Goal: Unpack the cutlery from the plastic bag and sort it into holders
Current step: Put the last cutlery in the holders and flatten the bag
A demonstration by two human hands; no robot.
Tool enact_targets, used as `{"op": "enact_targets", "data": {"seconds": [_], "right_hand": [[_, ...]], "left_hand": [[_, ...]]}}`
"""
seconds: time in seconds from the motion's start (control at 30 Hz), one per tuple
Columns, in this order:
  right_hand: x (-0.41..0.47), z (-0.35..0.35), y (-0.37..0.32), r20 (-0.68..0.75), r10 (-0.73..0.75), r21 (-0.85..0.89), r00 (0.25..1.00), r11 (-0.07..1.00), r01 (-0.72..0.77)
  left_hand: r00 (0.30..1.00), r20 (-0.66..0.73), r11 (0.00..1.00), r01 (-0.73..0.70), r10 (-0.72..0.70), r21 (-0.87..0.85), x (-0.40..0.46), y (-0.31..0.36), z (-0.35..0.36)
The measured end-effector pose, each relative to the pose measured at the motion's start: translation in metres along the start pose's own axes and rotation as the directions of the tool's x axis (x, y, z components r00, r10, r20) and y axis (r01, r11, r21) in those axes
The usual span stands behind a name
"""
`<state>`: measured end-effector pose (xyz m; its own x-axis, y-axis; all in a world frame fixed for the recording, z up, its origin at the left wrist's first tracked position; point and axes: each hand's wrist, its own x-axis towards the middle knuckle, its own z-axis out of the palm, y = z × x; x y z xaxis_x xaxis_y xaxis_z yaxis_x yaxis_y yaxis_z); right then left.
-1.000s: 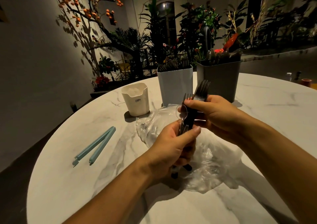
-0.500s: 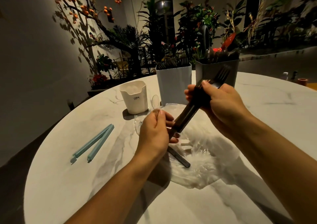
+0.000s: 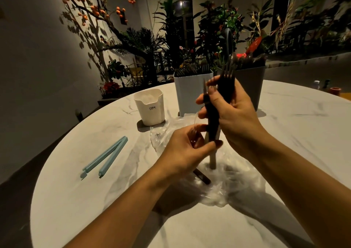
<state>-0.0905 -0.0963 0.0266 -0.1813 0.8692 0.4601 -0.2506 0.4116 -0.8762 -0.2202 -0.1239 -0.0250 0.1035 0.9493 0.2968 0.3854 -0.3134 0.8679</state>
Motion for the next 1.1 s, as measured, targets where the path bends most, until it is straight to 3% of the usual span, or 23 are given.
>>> {"op": "enact_targets", "data": {"seconds": [0.13, 0.23, 0.33, 0.4, 0.5, 0.67, 0.87, 1.0, 1.1], "right_hand": [[0.002, 0.000, 0.004, 0.002, 0.105, 0.120, 0.994, 0.987, -0.105], [0.005, -0.002, 0.005, -0.022, 0.094, 0.014, 0.995, 0.996, -0.094], [0.004, -0.001, 0.009, -0.010, 0.071, 0.050, 0.997, 0.996, -0.070], [-0.002, 0.002, 0.020, 0.055, 0.081, -0.043, 0.995, 0.996, -0.079], [-0.013, 0.006, 0.036, 0.121, 0.167, -0.138, 0.979, 0.979, -0.150], [-0.007, 0.010, 0.035, 0.002, 0.258, -0.089, 0.966, 0.962, -0.257], [-0.007, 0.013, 0.038, 0.020, 0.157, -0.449, 0.987, 0.884, -0.132], [-0.005, 0.012, 0.032, 0.158, 0.169, -0.368, 0.973, 0.924, -0.101], [0.000, 0.011, 0.022, 0.245, 0.279, -0.245, 0.929, 0.944, -0.219]], "left_hand": [[0.997, -0.064, 0.995, 0.029, -0.035, -0.092, 0.001, -0.002, 0.005], [0.996, -0.053, 0.987, 0.057, -0.065, -0.148, 0.002, -0.002, 0.007], [0.982, -0.167, 0.959, 0.034, -0.084, -0.281, 0.005, -0.001, 0.001], [0.972, -0.223, 0.944, -0.002, -0.076, -0.331, 0.004, -0.001, -0.002], [0.965, -0.261, 0.950, -0.059, -0.025, -0.308, 0.002, -0.001, -0.006], [0.954, -0.298, 0.958, -0.115, 0.033, -0.263, 0.003, 0.004, -0.006], [0.901, -0.369, 0.973, -0.207, 0.230, 0.102, 0.013, 0.027, -0.012], [0.921, -0.349, 0.984, -0.158, 0.176, 0.077, 0.020, 0.039, -0.017], [0.933, -0.342, 0.991, -0.129, 0.112, -0.028, 0.029, 0.044, -0.028]]}}
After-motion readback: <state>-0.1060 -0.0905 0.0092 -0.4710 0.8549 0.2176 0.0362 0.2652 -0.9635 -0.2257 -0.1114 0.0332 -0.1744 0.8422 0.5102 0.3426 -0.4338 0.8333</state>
